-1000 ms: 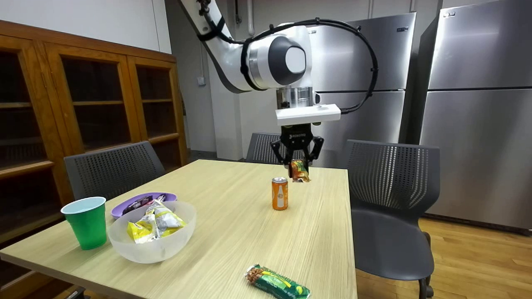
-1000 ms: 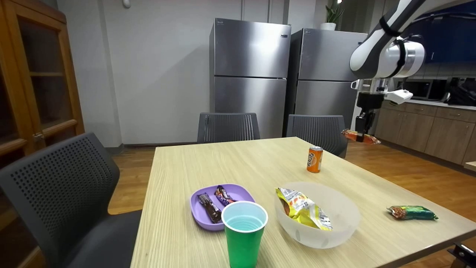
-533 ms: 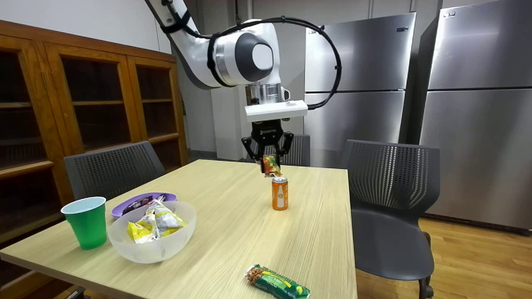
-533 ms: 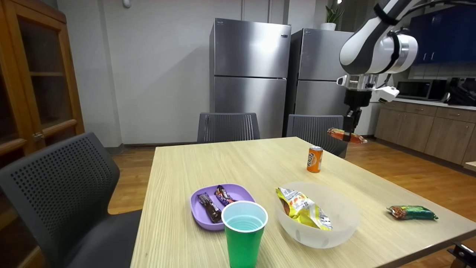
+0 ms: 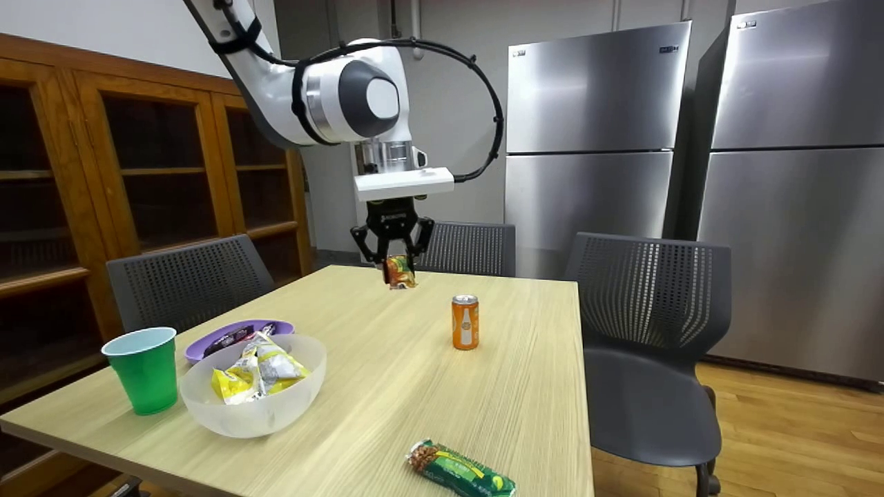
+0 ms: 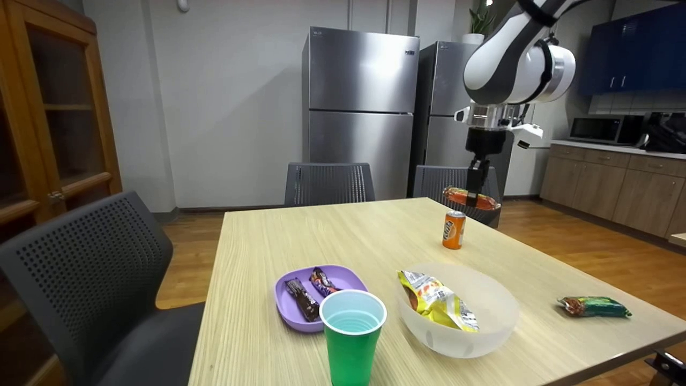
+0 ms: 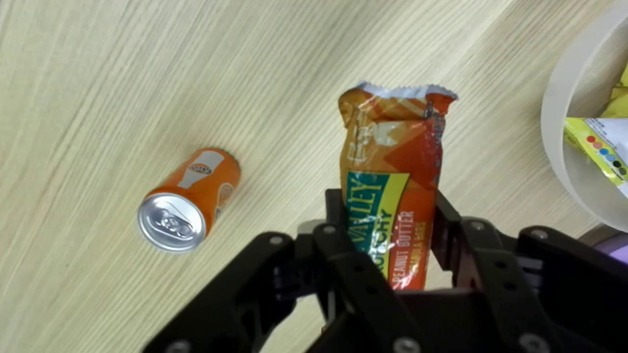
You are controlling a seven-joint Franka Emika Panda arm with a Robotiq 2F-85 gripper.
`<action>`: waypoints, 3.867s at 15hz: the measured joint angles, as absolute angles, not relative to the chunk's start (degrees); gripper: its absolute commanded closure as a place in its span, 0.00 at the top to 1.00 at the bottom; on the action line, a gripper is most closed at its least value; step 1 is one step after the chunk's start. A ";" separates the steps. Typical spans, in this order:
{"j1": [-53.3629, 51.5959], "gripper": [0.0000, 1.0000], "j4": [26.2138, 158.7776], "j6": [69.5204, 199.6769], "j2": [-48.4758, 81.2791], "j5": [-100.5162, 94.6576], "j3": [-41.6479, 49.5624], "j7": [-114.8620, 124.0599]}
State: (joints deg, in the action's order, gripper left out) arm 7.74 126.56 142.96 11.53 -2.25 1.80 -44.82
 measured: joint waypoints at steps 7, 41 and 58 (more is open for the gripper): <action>4.33 0.18 125.47 142.96 13.69 -2.44 -1.16 -44.90; -8.79 0.18 106.43 136.86 33.32 -0.33 -9.71 -9.96; -10.74 1.00 105.96 137.03 36.62 -0.33 -8.32 0.93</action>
State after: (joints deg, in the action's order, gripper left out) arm -10.74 105.96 137.03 36.62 -0.33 -8.32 0.93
